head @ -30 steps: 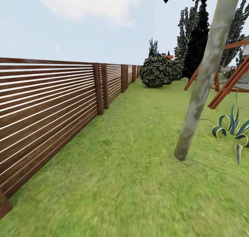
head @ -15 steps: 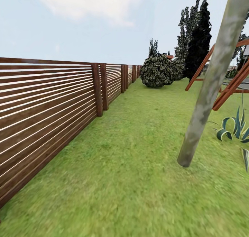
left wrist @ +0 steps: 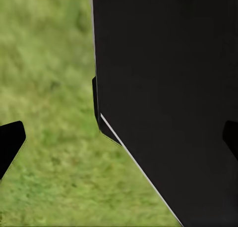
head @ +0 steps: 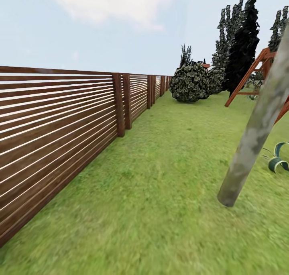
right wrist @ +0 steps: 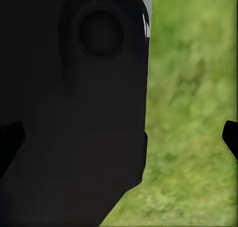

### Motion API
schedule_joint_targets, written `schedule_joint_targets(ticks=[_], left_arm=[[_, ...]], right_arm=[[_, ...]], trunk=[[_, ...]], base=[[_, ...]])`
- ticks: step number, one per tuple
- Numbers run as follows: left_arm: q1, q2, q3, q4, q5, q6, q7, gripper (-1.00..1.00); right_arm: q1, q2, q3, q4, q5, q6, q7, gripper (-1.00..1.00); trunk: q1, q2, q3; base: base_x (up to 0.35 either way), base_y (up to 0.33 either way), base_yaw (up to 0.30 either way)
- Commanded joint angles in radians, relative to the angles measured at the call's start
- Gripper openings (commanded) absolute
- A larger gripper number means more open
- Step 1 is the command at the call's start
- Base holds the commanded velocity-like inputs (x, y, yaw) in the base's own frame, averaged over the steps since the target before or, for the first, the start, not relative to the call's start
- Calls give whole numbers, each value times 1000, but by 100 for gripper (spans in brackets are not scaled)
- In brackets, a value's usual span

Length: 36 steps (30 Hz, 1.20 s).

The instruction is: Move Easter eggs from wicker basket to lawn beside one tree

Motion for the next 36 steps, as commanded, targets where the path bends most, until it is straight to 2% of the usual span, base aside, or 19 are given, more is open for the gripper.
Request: schedule_joint_targets(ticks=[1,36], left_arm=[[1,0,0,-2,0,0,0,100],[1,0,0,-2,1,0,0,100]], right_arm=[[-1,0,0,2,0,0,0,100],[-1,0,0,2,0,-2,0,100]], trunk=[[1,0,-1],[1,0,-1]], base=[[333,0,3],[333,0,0]])
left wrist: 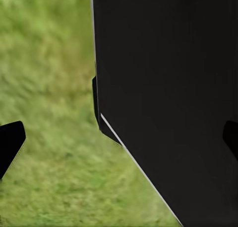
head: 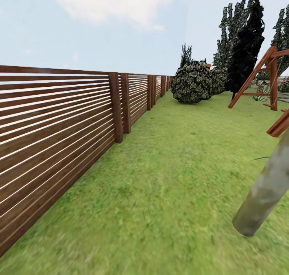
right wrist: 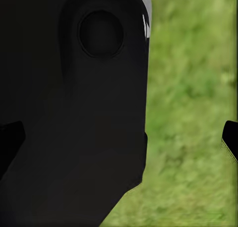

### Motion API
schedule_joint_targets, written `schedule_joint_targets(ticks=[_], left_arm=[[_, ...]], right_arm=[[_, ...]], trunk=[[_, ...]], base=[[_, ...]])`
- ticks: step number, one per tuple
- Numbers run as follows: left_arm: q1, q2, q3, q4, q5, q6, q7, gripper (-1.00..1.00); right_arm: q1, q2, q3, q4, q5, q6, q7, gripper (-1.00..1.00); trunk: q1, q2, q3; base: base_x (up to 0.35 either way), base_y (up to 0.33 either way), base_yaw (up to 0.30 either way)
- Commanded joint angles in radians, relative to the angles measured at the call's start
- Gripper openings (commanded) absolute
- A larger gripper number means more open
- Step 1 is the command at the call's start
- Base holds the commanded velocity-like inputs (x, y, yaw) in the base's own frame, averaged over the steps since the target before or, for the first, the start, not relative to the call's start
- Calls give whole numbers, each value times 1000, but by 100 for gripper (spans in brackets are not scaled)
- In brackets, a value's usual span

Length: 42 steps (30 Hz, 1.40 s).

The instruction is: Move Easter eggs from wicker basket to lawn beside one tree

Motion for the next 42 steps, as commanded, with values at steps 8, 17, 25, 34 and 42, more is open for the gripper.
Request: schedule_joint_targets(ticks=[8,17,25,34,42], left_arm=[[1,0,0,-2,-1,0,0,100],[1,-1,0,-2,-1,0,0,100],[1,0,0,-2,1,0,0,100],[1,1,0,-2,0,0,0,100],[1,0,0,-2,0,0,0,100]], right_arm=[[-1,0,0,2,1,0,0,100],[-1,0,0,2,1,1,0,100],[-1,0,1,2,1,0,0,100],[-1,0,1,2,1,0,0,100],[-1,0,1,2,1,0,0,100]], trunk=[[1,0,-1],[1,0,-1],[1,0,-1],[1,0,-1],[1,0,-1]], base=[[333,0,0],[333,0,0],[333,0,0],[333,0,0],[334,0,-60]])
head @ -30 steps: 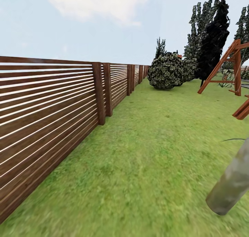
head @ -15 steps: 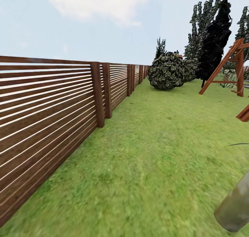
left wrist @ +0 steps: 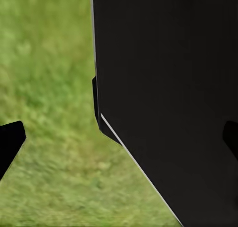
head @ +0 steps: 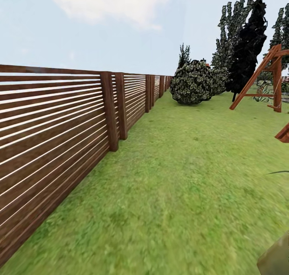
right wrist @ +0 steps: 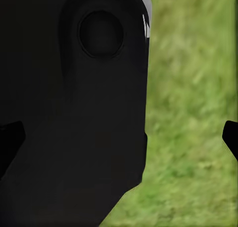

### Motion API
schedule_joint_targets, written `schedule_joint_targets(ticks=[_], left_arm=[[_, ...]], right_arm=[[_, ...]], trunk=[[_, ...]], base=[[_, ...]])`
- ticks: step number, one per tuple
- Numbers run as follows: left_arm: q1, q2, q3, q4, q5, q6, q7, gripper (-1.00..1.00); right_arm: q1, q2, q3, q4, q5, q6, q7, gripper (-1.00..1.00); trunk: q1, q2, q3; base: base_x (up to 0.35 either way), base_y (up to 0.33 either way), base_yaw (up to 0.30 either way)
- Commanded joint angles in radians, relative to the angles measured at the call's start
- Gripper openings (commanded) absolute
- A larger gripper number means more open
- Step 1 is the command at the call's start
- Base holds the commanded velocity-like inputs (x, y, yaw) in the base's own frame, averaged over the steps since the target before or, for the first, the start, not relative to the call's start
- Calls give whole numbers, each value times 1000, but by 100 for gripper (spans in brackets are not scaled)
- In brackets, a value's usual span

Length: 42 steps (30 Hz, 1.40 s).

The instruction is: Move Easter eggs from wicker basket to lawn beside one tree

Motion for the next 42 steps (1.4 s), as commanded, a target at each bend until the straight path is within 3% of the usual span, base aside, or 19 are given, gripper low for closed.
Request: schedule_joint_targets(ticks=[1,35,42], left_arm=[[1,0,0,-2,0,0,0,100],[1,0,0,-2,0,0,0,100],[1,0,0,-2,-1,0,0,100]], right_arm=[[-1,0,1,2,0,0,0,100],[-1,0,1,2,0,0,0,100],[-1,0,0,2,1,0,0,100]], trunk=[[1,0,-1],[1,0,-1],[1,0,-1]], base=[[333,0,-213],[333,0,-9],[333,0,-194]])
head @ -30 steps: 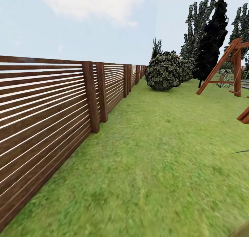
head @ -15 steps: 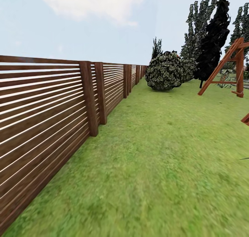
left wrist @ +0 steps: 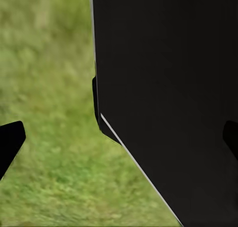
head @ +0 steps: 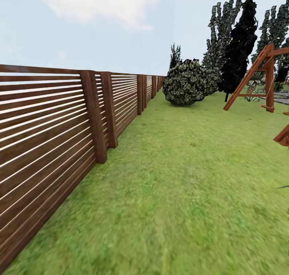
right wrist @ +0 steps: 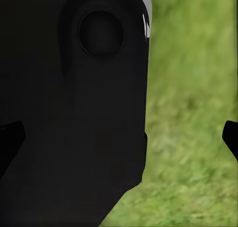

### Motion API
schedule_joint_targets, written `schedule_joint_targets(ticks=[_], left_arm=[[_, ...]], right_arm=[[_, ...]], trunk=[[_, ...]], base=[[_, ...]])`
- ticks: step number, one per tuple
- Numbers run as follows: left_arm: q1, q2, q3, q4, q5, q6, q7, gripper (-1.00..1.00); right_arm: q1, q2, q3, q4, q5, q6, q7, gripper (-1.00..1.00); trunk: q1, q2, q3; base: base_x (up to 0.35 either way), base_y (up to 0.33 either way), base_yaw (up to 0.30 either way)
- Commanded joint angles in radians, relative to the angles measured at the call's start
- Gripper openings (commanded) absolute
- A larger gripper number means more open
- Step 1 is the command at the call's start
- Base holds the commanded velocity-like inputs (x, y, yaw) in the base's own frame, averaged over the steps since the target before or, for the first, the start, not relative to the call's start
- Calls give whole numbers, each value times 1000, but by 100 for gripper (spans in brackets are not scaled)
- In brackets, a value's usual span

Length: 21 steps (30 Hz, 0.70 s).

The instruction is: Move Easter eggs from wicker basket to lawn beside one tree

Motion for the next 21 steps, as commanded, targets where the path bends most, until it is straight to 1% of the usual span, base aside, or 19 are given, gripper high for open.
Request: schedule_joint_targets(ticks=[1,21], left_arm=[[1,1,0,-2,0,0,0,100],[1,0,1,-2,0,0,0,100]], right_arm=[[-1,0,0,2,0,0,0,100],[-1,0,0,2,0,0,-1,100]], trunk=[[1,0,-1],[1,0,-1]], base=[[333,0,-80],[333,0,-7]])
